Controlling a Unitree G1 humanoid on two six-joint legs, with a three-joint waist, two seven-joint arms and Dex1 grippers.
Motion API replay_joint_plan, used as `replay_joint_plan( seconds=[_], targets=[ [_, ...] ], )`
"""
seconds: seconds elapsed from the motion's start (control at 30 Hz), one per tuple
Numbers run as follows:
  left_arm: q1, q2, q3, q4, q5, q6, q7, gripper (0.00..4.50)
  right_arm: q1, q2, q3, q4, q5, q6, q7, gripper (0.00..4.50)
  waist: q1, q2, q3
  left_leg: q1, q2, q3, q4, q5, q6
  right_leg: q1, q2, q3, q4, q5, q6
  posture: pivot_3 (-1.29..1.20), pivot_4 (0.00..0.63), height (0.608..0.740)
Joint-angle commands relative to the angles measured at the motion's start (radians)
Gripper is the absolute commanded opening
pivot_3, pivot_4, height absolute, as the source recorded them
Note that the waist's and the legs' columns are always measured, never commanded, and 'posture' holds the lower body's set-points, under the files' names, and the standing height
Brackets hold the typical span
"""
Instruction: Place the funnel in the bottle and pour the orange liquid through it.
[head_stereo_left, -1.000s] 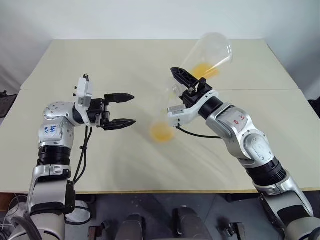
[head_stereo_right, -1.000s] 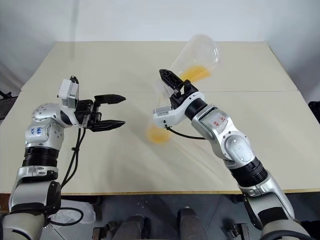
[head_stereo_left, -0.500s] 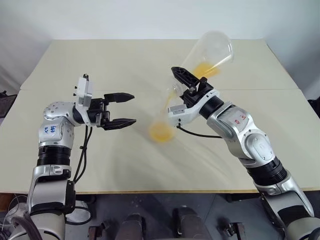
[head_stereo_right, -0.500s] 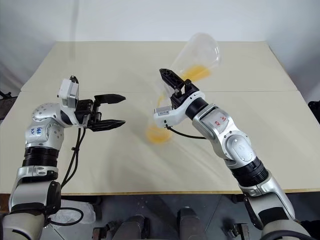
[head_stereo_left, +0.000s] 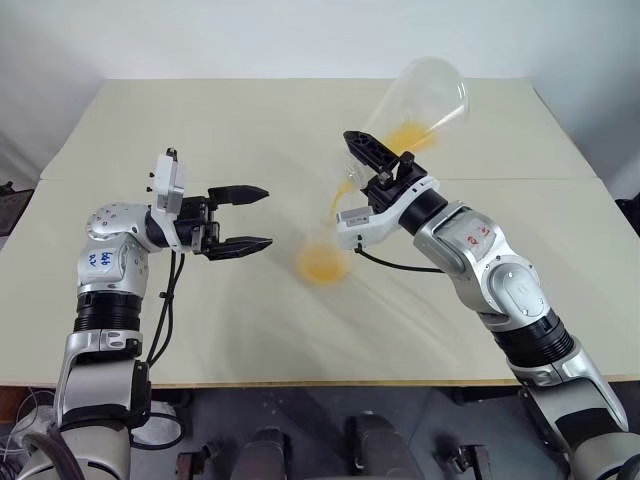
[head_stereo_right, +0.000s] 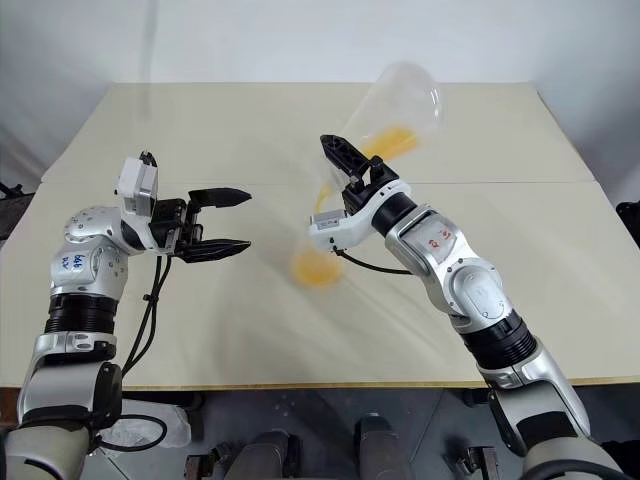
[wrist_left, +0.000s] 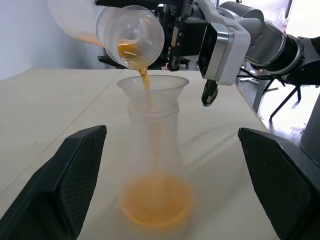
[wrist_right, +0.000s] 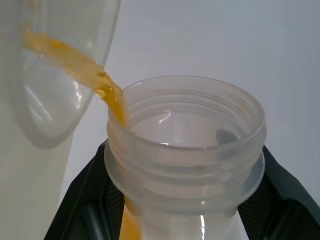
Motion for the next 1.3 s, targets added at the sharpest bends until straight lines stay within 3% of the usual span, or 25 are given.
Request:
replay_joint_plan(
  seconds=[0.03, 1.3],
  targets=[
    [-0.012, 0.008, 0.017, -0.027, -0.020, -0.014, 0.001, 4.50, -0.020, -0.005, -0.024, -0.031, -0.007, -0.010, -0.027, 2.46, 0.000, 0.000, 0.000, 0.000, 0.000, 0.000, 0.000, 0.000, 0.000, 0.000, 0.000, 0.000, 0.000, 0.000, 0.000, 0.00, 0.150, 0.740],
    [0.040, 0.002, 0.021, -0.094, -0.036, 0.013, 0.029, 4.50, 0.005, 0.009, -0.025, -0.021, -0.027, 0.002, -0.035, 2.46, -0.001, 0.000, 0.000, 0.000, 0.000, 0.000, 0.000, 0.000, 0.000, 0.000, 0.000, 0.000, 0.000, 0.000, 0.000, 0.00, 0.150, 0.740]
  ],
)
